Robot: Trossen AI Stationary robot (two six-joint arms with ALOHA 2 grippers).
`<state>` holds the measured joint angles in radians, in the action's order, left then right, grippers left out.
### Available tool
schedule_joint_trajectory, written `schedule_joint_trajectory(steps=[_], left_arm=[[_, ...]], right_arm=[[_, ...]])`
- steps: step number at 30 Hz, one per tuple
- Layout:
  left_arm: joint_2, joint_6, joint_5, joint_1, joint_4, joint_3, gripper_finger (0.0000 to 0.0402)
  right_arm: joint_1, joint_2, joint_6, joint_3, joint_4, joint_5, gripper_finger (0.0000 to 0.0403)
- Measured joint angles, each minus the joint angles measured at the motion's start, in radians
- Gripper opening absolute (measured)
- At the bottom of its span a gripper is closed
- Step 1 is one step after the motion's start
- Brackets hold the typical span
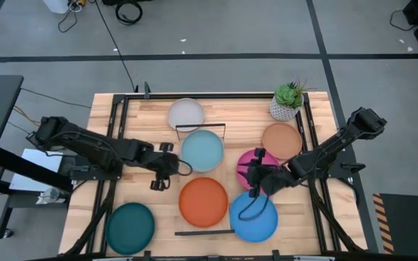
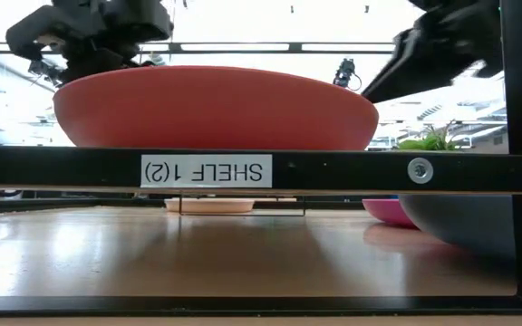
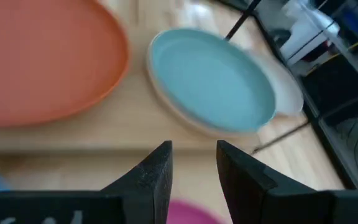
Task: Place and stack plates onto a shelf
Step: Stack the gray plate on top of the light blue plate on the shelf
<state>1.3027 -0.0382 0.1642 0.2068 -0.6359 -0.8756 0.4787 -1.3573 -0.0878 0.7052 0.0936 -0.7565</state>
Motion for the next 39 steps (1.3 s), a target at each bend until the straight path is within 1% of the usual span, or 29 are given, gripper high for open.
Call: schedule_joint_trajectory(steps=[3,5,8,11,13,15,18,21,22,25,26,28,30,32,33,35,37,39], left_arm=[[-0.092,-0.014,0.086,-0.008,0.044,0.079,0.0119],[-0.143,-0.026,0.166,-0.018,0.102,0.126,0.0117],[-0.213,-0.024,0.291,-0.053,0.145,0.196,0.0116],[-0.248,-0.019,0.351,-0.113,0.21,0.254,0.0116],[-0.252,-0.007,0.346,-0.163,0.267,0.277,0.0116],[-0.25,0.008,0.328,-0.218,0.27,0.29,0.0116],[-0.223,0.024,0.268,-0.301,0.277,0.288,0.0116],[-0.192,0.032,0.199,-0.377,0.305,0.285,0.0116],[-0.19,0.03,0.179,-0.401,0.291,0.289,0.0116],[-0.151,-0.003,0.15,-0.453,0.334,0.286,0.0116],[-0.15,-0.028,0.15,-0.47,0.312,0.289,0.0116],[-0.116,-0.056,0.149,-0.491,0.357,0.287,0.0116],[-0.092,-0.096,0.153,-0.516,0.35,0.289,0.0116],[-0.05,-0.135,0.155,-0.536,0.384,0.288,0.0118],[-0.028,-0.164,0.157,-0.545,0.386,0.288,0.0121],[0.005,-0.229,0.156,-0.564,0.401,0.291,0.013],[0.045,-0.286,0.146,-0.578,0.461,0.286,0.0145],[0.057,-0.335,0.126,-0.596,0.489,0.292,0.0162]], right_arm=[[-0.082,0.0,0.113,-0.067,-0.226,0.139,0.0131],[-0.136,0.0,0.164,-0.103,-0.345,0.182,0.0131],[-0.226,-0.021,0.213,-0.133,-0.464,0.252,0.0131],[-0.309,-0.07,0.235,-0.134,-0.541,0.355,0.0131],[-0.355,-0.112,0.253,-0.13,-0.571,0.396,0.0131],[-0.397,-0.161,0.266,-0.118,-0.593,0.425,0.0131],[-0.446,-0.224,0.269,-0.096,-0.607,0.479,0.0131],[-0.477,-0.254,0.264,-0.099,-0.62,0.507,0.0131],[-0.484,-0.257,0.263,-0.099,-0.623,0.519,0.0131],[-0.489,-0.229,0.265,-0.099,-0.642,0.531,0.0131],[-0.486,-0.212,0.266,-0.098,-0.643,0.532,0.0131],[-0.483,-0.171,0.269,-0.098,-0.623,0.534,0.0131],[-0.48,-0.138,0.273,-0.098,-0.613,0.537,0.0131],[-0.48,-0.088,0.273,-0.102,-0.547,0.527,0.0131],[-0.478,-0.073,0.271,-0.101,-0.541,0.521,0.0131],[-0.472,-0.025,0.254,-0.104,-0.479,0.515,0.0131],[-0.457,0.004,0.235,-0.104,-0.445,0.515,0.0131],[-0.442,0.033,0.219,-0.104,-0.375,0.515,0.0131]])
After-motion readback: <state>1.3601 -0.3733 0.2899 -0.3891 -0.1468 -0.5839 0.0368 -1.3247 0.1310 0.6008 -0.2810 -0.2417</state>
